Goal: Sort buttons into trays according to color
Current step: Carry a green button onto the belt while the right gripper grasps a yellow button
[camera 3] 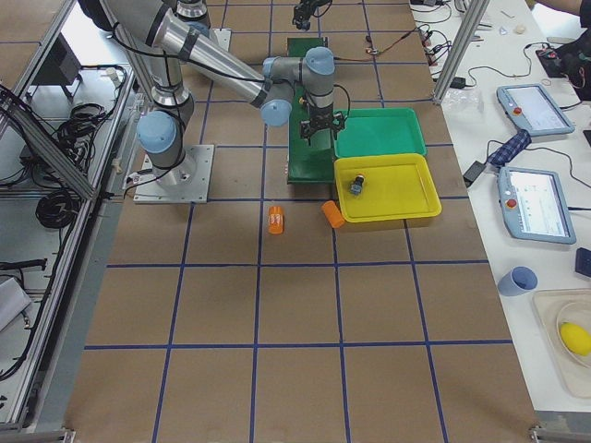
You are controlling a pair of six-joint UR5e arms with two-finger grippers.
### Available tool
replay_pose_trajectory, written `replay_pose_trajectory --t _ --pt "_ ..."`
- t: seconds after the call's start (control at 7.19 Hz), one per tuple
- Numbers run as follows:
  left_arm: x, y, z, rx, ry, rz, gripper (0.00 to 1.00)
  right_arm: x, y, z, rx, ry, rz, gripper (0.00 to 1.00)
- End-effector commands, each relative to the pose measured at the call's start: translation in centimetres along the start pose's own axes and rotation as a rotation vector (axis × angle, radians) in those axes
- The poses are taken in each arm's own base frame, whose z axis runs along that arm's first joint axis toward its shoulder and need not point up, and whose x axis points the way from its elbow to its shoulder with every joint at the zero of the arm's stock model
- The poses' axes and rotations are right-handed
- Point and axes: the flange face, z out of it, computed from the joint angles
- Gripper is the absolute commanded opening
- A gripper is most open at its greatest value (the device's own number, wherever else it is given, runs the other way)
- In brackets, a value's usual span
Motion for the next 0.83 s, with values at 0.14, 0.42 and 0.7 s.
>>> replay_pose_trajectory --t 0.14,0.42,0.7 --pt "3.1 -2.4 2.4 0.002 -0.001 0.455 0.00 0.5 -3.6 0.3 0.019 0.013 -0.029 1.00" --pt "4.1 -3.6 2.9 0.035 -0.078 0.585 0.00 0.8 -4.4 0.6 0.018 0.016 -0.026 1.00" --pt "5.0 -4.9 3.4 0.052 -0.118 0.613 0.18 0.8 -5.2 0.6 0.020 0.015 -0.026 1.00"
